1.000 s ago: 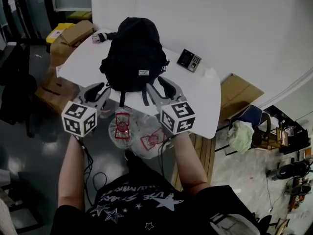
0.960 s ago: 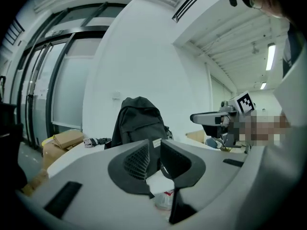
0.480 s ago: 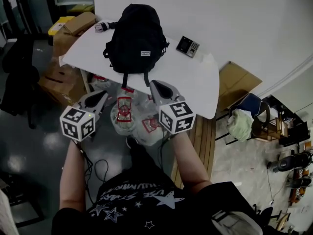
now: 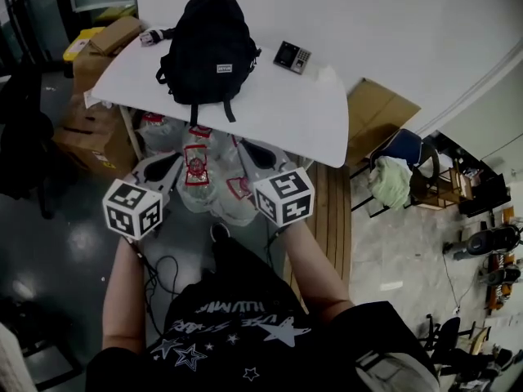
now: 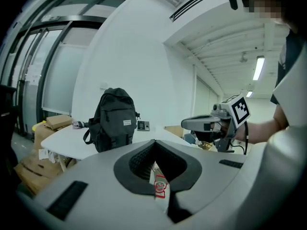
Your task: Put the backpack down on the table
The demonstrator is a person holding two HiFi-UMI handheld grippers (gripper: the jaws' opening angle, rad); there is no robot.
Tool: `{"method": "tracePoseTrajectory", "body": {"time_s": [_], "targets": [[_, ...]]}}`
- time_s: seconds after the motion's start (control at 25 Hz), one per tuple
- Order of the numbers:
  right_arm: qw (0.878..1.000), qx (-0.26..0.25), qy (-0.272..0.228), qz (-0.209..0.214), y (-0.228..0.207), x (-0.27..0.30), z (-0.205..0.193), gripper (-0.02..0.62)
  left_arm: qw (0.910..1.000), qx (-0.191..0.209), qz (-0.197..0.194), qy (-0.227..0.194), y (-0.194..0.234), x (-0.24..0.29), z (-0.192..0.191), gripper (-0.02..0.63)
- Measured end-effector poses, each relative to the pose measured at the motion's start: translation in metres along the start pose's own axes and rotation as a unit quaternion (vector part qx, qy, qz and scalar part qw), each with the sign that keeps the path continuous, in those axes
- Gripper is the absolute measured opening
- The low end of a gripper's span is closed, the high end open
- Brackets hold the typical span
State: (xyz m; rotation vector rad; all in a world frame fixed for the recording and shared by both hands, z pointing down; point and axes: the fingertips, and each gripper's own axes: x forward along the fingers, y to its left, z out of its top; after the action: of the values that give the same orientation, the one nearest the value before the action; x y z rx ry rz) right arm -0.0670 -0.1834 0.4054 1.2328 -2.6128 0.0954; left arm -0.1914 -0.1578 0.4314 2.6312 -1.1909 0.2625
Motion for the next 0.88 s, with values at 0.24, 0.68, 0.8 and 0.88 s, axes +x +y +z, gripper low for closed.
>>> {"method": "tracePoseTrajectory", "body": {"time_s": [0.24, 0.68, 0.8, 0.88], "targets": [[1.000, -0.004, 0.015, 0.002, -0.001, -0.009, -0.010, 0.000, 1.0000, 0.004, -0.004, 0.004, -0.012, -0.001, -0.005, 0.006], [0.999, 0.006, 0.029, 0.025, -0.011, -0.009, -0.027, 0.000, 0.9996, -0.018, 0.016, 0.012, -0.012, 0.010, -0.012, 0.006], [0.999, 0.018, 0.032, 0.027, -0.022, -0.018, -0.032, 0.000, 0.9995, -0.020, 0.020, 0.015, -0.021, 0.017, -0.012, 0.006], [0.999, 0.022, 0.034, 0.027, -0.028, -0.025, -0.036, 0.000, 0.9994, -0.021, 0.024, 0.016, -0.028, 0.020, -0.012, 0.006]]}}
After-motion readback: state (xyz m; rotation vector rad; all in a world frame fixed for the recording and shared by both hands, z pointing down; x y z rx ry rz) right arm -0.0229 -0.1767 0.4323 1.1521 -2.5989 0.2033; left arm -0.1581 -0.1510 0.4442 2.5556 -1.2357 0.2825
